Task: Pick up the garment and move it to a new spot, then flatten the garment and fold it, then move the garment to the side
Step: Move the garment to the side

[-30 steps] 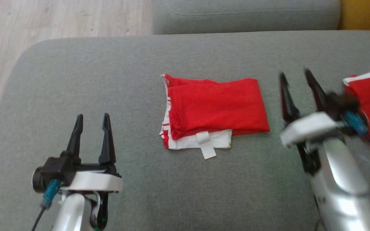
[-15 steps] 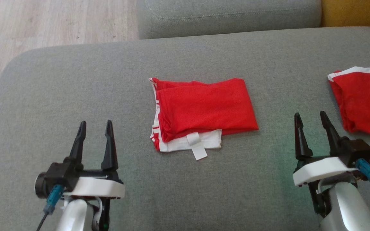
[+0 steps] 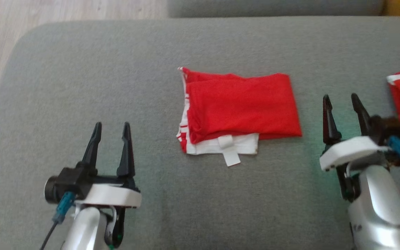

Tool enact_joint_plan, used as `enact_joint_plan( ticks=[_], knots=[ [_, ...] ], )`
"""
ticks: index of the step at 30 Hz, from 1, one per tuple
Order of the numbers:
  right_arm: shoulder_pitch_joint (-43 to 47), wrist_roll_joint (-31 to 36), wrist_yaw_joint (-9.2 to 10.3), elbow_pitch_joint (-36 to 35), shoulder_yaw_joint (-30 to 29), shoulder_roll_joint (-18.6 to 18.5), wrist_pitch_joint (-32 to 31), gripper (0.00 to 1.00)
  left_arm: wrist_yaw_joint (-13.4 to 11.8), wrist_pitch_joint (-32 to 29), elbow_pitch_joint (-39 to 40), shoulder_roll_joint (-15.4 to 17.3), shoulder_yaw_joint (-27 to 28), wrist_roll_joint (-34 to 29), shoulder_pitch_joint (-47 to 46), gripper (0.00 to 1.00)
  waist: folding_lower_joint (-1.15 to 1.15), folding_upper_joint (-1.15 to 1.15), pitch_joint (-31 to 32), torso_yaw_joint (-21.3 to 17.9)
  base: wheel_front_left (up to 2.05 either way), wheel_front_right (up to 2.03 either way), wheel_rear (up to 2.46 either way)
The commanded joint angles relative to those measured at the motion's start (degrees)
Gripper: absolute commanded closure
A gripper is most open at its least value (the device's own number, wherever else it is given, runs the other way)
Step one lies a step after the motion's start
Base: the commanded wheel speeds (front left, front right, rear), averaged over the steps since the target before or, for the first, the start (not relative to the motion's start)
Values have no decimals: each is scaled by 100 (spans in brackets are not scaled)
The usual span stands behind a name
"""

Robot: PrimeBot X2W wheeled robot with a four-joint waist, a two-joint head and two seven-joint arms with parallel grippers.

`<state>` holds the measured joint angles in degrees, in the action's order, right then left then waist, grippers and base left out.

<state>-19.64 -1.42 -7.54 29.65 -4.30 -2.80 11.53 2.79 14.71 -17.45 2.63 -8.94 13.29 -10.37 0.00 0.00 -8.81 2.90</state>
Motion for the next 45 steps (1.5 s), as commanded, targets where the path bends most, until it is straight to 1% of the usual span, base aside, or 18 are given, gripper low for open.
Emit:
enact_joint_plan(
  ticks=[1,5,10,14,19,20,21,28,33,38,40,41,45],
  knots=[
    [-282,14,5,-50,101,-8,-50,0,5,29,184,25,142,39,-298,0,0,0,-174,183,0,0,0],
    [-677,-37,5,481,5,-8,-314,0,6,29,147,25,75,75,-385,0,0,0,-315,379,0,0,0],
    [-1088,-324,5,1201,160,-8,-538,0,-1,29,115,25,-6,108,-469,0,0,0,-418,594,0,0,0],
    [-1288,-425,5,1834,368,-8,-843,0,-10,29,112,25,-54,129,-516,0,0,0,-464,708,0,0,0],
    [-1432,-544,5,2465,833,-8,-1244,0,-26,29,107,25,-103,147,-558,0,0,0,-486,782,0,0,0],
    [-1459,-518,5,2544,909,-8,-1281,53,-31,29,103,25,-111,150,-562,0,0,0,-481,786,0,0,0],
    [-1488,-445,5,2588,955,-8,-1254,100,-38,29,99,25,-115,150,-565,0,0,0,-473,786,0,0,0],
    [-1628,272,5,2590,834,-8,-765,100,-74,29,88,25,-45,112,-498,0,0,0,-302,596,0,0,0],
    [-1604,768,5,2388,716,-8,-502,100,-67,29,122,25,7,74,-449,0,0,0,-137,331,0,0,0],
    [-1536,1259,5,2046,596,-28,-394,100,-63,29,157,25,70,36,-388,0,0,0,-18,10,0,0,0],
    [-1510,1432,5,1818,654,-156,-386,100,-64,29,174,25,109,22,-340,0,0,0,34,-189,0,0,0],
    [-1510,1432,5,1818,654,-156,-386,100,-64,29,174,25,109,22,-340,0,0,0,34,-189,0,0,0],
    [-1548,1498,5,1529,809,-577,-475,100,-60,29,209,25,146,0,-327,0,0,0,17,-406,0,0,0]
  ],
)
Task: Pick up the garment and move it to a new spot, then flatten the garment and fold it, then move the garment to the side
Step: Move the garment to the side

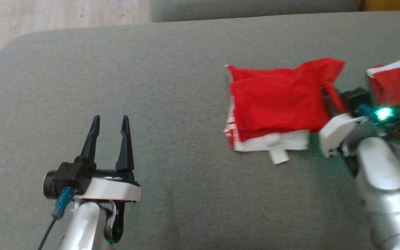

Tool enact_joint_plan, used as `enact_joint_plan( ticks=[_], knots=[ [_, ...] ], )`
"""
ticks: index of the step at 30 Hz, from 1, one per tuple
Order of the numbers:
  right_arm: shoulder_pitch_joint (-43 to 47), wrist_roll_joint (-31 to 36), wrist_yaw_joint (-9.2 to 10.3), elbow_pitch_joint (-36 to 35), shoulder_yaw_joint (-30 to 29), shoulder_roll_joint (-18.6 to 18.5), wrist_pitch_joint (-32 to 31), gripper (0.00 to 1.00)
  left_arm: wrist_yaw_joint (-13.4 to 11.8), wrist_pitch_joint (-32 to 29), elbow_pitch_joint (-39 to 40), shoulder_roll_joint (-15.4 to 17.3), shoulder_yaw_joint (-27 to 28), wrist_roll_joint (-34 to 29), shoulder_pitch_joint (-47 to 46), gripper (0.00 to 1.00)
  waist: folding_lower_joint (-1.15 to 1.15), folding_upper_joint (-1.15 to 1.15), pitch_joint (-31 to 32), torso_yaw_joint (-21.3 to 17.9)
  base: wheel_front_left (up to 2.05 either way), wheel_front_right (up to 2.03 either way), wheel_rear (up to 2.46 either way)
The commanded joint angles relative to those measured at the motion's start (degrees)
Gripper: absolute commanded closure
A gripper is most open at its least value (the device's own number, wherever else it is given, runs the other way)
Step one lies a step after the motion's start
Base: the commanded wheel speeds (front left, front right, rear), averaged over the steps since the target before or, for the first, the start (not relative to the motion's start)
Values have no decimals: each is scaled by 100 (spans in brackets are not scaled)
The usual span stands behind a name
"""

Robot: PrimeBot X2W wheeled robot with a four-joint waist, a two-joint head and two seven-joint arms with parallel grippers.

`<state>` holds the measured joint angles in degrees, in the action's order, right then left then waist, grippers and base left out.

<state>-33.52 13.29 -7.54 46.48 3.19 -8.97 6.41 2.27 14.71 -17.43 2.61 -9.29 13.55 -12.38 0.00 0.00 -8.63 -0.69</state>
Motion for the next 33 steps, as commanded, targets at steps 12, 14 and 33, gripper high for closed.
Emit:
enact_joint_plan(
  ticks=[12,14,33],
  knots=[
    [-477,-267,5,-467,257,-1756,-469,100,82,29,248,27,189,-84,-369,0,0,0,-523,-167,0,0,0],
    [-496,-296,5,-440,235,-2046,-536,100,101,29,239,27,200,-98,-418,0,0,0,-601,-141,0,0,0],
    [-562,-484,5,-440,-578,-2923,-929,27,232,29,195,27,291,-218,-669,0,0,0,-1034,-95,0,0,0]
  ],
)
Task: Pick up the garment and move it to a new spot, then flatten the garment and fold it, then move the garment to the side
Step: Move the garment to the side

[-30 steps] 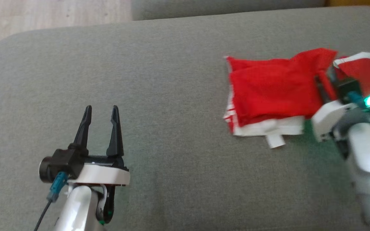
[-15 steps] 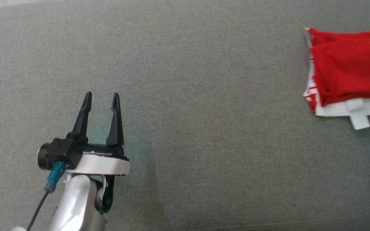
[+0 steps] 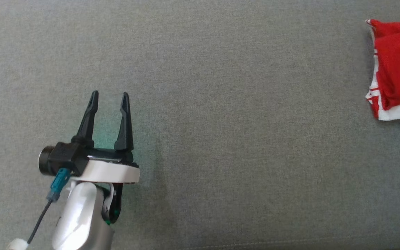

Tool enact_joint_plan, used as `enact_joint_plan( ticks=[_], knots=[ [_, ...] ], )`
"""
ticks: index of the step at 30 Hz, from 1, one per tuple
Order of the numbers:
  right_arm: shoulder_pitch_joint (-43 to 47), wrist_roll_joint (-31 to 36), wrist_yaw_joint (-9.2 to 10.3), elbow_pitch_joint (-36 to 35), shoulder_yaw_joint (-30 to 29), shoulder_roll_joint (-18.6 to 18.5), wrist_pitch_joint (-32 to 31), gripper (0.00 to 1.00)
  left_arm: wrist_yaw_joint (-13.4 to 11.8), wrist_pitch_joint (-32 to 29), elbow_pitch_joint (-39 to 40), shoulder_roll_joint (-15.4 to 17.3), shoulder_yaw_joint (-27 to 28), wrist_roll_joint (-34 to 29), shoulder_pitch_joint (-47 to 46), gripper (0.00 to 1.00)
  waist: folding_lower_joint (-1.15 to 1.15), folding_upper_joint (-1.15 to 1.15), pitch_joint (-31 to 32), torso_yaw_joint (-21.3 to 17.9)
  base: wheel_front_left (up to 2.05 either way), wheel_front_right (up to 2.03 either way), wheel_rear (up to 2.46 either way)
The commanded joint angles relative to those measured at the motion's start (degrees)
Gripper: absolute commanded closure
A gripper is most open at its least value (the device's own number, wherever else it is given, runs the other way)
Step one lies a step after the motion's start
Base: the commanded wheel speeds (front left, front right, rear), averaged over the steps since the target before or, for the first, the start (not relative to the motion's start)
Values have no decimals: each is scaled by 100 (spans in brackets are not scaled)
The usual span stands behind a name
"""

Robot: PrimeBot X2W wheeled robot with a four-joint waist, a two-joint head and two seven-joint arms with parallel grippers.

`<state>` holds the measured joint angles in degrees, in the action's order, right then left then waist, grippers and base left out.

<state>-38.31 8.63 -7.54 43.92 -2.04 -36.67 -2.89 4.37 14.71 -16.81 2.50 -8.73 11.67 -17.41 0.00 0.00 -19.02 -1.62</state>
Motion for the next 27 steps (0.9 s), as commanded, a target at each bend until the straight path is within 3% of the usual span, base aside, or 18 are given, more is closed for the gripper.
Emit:
enact_joint_plan(
  ticks=[1,8,11,15,24,27],
  knots=[
    [-65,-10,5,-203,-133,-106,-9,0,25,29,124,38,232,-27,-168,0,0,0,25,-4,0,0,0],
    [81,162,5,-491,-430,218,17,0,24,29,58,38,226,-5,-89,0,0,0,281,-52,0,0,0],
    [167,200,5,-794,-533,525,108,0,8,29,58,38,257,1,-5,0,0,0,502,-88,0,0,0],
    [299,92,5,-1325,-488,1150,280,0,-22,29,87,38,298,5,150,0,0,0,867,-132,0,0,0],
    [1066,-491,5,-2736,-153,2979,699,0,-132,29,322,38,366,27,532,0,0,0,1450,-189,0,0,0],
    [1475,-768,5,-2854,-104,3274,936,0,-138,29,368,38,344,30,605,0,0,0,1510,-143,0,0,0]
  ],
)
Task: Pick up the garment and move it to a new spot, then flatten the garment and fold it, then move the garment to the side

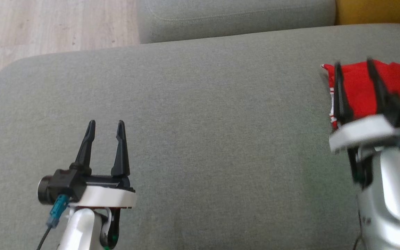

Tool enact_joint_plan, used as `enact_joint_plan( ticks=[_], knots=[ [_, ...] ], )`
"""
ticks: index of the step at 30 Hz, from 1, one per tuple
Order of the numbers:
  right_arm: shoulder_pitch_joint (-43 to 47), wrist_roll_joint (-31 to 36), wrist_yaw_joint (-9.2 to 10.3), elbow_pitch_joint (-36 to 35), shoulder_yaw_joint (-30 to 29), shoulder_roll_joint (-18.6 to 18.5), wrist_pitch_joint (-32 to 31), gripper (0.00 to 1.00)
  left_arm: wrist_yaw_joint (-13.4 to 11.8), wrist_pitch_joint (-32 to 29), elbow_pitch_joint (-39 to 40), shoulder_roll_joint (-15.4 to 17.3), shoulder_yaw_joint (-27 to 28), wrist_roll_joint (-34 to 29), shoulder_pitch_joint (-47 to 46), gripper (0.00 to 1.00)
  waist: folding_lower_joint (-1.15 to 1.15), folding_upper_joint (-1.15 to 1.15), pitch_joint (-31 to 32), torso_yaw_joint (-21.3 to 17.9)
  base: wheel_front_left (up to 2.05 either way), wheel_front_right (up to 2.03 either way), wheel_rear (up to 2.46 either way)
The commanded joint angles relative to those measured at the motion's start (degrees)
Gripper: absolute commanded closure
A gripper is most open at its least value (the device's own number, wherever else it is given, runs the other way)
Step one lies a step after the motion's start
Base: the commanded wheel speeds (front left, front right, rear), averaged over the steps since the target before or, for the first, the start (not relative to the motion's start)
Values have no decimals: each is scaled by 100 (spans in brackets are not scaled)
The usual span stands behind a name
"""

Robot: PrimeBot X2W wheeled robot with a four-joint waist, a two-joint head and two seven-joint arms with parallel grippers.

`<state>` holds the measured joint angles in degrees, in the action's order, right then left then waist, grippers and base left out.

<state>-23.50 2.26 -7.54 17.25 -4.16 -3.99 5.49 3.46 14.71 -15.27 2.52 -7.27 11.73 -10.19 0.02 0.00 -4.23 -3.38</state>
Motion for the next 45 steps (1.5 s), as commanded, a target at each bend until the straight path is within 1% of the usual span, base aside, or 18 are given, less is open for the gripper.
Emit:
enact_joint_plan(
  ticks=[1,4,6,8,10,13,19,25,35,45],
  knots=[
    [126,-251,5,-156,114,51,208,0,-42,29,232,36,196,34,-90,0,-2,0,43,46,0,0,0],
    [487,-527,5,93,64,103,553,0,-12,29,253,36,178,41,-3,0,-2,0,81,110,0,0,0],
    [682,-825,5,281,192,107,747,0,-1,29,236,36,178,55,59,0,-2,0,106,152,0,0,0],
    [836,-973,5,426,369,109,859,0,5,29,267,36,181,61,114,0,-2,0,115,179,0,0,0],
    [915,-923,5,516,535,110,911,0,-12,29,287,36,192,54,167,0,-2,0,100,196,0,0,0],
    [937,-939,5,565,612,110,940,0,-28,29,279,36,189,110,204,0,-2,0,81,225,0,0,0],
    [913,-883,5,440,578,111,949,0,-28,29,321,36,184,221,210,0,-2,0,68,261,0,0,0],
    [985,-942,5,359,587,111,950,0,67,29,245,36,156,396,273,0,-2,0,104,257,0,0,0],
    [1048,-987,5,306,650,111,950,0,26,29,151,36,239,671,281,0,-2,0,140,202,0,0,0],
    [1059,-979,5,338,628,111,951,0,73,29,-50,36,243,937,266,0,-2,0,190,186,0,0,0]
  ],
)
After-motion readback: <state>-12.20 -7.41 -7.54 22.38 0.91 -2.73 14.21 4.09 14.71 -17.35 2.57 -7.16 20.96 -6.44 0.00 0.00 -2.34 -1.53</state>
